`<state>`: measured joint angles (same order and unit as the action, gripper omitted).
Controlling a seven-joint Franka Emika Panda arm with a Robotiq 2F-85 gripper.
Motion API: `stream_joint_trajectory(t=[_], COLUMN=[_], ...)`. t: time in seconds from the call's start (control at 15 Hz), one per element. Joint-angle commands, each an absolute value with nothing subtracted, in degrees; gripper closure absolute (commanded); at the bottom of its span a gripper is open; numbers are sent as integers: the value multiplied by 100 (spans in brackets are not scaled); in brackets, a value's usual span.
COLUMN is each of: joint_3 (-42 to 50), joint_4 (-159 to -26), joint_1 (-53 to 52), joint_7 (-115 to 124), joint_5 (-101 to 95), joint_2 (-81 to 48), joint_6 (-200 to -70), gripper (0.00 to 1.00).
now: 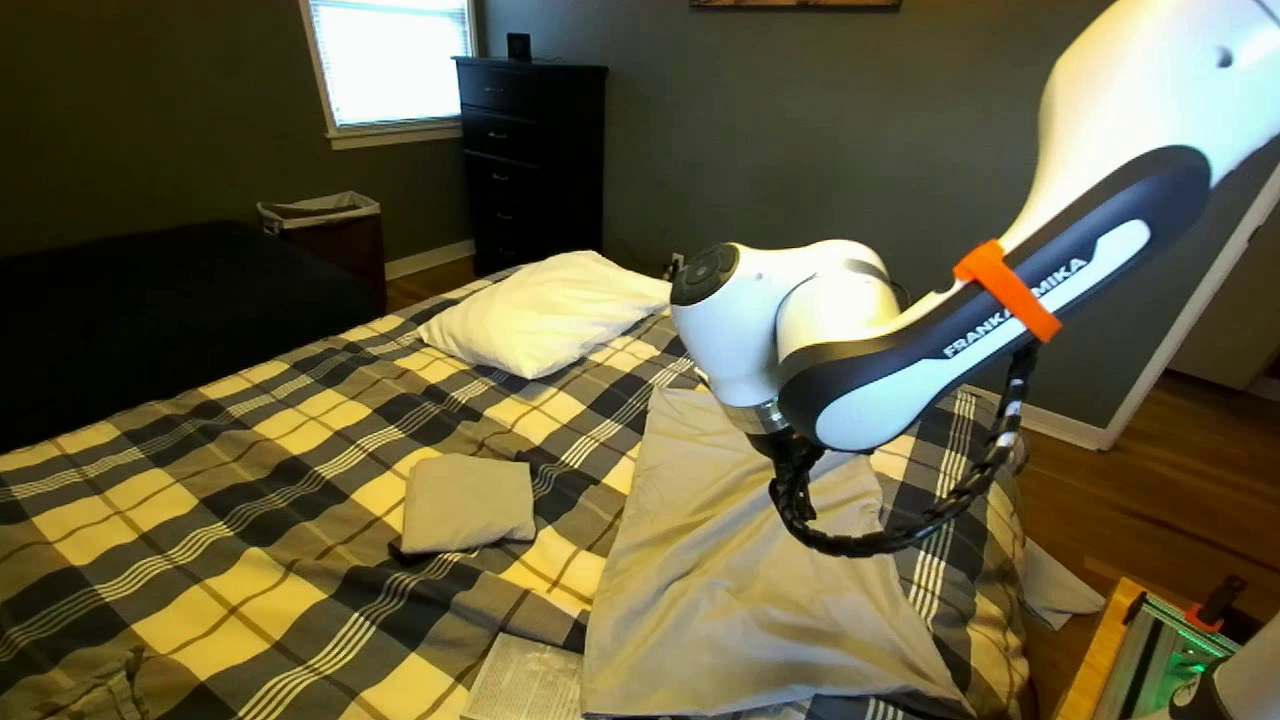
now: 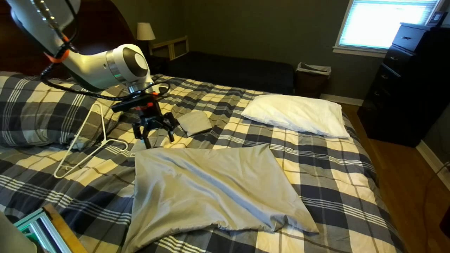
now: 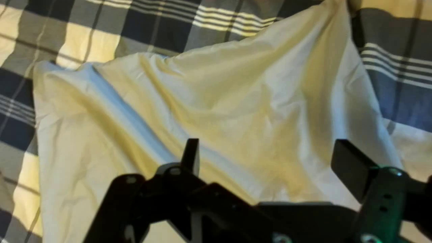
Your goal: Fold the grey cloth on the right
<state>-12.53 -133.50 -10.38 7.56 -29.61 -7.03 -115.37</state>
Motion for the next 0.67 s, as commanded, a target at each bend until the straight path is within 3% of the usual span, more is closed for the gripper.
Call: stream_joint_trajectory(t=[0.0, 0.33, 0.6], joint_3=[-1226, -1173, -1064], joint_4=[-12539, -12522, -12405], joint_1=[-1343, -1417, -1801], joint_7=[663, 481, 2215], joint_5=[-3682, -3517, -4427], joint_2=[-1642, -1633, -1988], joint_6=[-11599, -11693, -12293], gripper=[0, 0, 0])
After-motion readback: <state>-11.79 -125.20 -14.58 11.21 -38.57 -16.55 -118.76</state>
